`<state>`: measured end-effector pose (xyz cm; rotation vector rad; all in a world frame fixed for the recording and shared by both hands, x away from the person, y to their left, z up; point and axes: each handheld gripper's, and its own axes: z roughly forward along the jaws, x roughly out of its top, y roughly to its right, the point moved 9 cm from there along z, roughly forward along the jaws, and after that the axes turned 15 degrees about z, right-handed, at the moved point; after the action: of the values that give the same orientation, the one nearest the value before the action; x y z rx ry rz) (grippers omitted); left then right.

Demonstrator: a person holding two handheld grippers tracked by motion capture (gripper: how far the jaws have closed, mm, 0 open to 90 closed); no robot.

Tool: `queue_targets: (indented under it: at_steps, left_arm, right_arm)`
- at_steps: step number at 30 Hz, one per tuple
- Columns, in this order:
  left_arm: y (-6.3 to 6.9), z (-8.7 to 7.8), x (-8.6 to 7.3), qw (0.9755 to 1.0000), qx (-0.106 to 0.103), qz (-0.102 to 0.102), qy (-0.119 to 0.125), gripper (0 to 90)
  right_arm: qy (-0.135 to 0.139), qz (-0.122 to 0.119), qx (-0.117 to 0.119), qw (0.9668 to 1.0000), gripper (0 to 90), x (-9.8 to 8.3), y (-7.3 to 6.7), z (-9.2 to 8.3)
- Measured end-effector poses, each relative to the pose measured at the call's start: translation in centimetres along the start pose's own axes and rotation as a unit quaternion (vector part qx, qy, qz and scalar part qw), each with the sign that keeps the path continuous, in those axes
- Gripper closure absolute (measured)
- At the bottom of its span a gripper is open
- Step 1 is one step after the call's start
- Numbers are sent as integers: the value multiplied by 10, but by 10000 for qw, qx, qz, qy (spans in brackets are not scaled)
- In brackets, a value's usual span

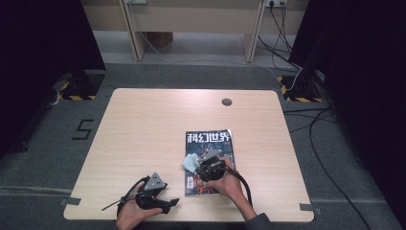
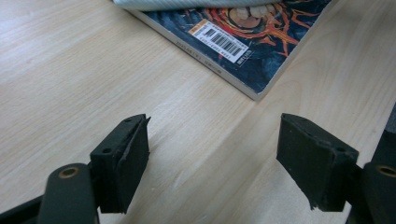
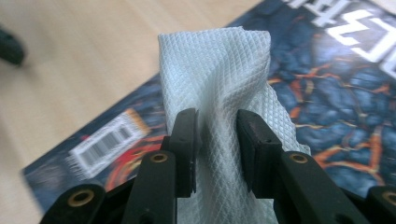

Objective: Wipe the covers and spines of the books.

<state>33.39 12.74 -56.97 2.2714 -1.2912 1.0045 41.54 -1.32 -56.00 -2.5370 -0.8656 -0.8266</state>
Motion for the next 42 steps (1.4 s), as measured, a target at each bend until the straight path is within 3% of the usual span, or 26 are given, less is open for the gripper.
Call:
queue_targets:
  at_steps: [2, 6, 11, 12, 13, 16, 19, 21, 22, 26, 28, 29, 32, 33, 36, 42]
  left_arm:
    - [-2, 0, 0, 10000, 40, -26, 20, 239]
    - [-3, -1, 1, 9999, 110, -17, 52, 235]
    - [-5, 1, -1, 9999, 113, -36, 2, 234]
    - [-5, 2, 1, 9999, 144, -52, 35, 235]
    - [-5, 2, 1, 9999, 144, -52, 35, 234]
    - [-4, 2, 1, 9999, 134, -15, 11, 234]
    - [-5, 4, 1, 9999, 133, -61, 6, 232]
    - [-7, 3, 0, 9999, 145, -70, -18, 232]
    - [-10, 2, 0, 9998, 190, -105, -16, 232]
    - [-18, -2, -3, 9992, 347, -178, -59, 232]
    - [-26, -5, -3, 9986, 459, -256, -46, 232]
    - [-29, -6, -4, 9984, 493, -282, -42, 232]
    - [-36, -9, -7, 9975, 583, -393, -62, 232]
    - [-36, -9, -7, 9975, 583, -393, -62, 232]
    - [-44, -12, -11, 9963, 706, -466, -115, 232]
    - [-54, -16, -15, 9947, 830, -592, -117, 232]
  right_arm:
    - [-17, -137, -57, 9999, 690, -1, -2, -1]
    - [-28, -28, -14, 10000, 685, -2, 5, -3]
    - [10, 255, -505, 9984, 683, -8, 46, -16]
    - [60, 440, -652, 9969, 684, -11, 65, -22]
    - [60, 440, -652, 9969, 684, -11, 65, -22]
    - [121, 662, -891, 9937, 684, -14, 88, -28]
    - [148, 715, -908, 9932, 696, -14, 91, -29]
    - [104, 590, -965, 9935, 696, -13, 86, -27]
    - [104, 540, -858, 9948, 697, -12, 76, -24]
    - [75, 308, -815, 9962, 697, -9, 61, -20]
    - [82, 167, -682, 9975, 699, -7, 46, -15]
    - [82, 167, -682, 9975, 699, -7, 46, -15]
    - [63, 90, -339, 9994, 699, -6, 21, -9]
    - [63, 90, -339, 9994, 699, -6, 21, -9]
    - [50, -105, -235, 9997, 701, -7, 1, -6]
    - [34, -192, -90, 9998, 702, -11, -14, -7]
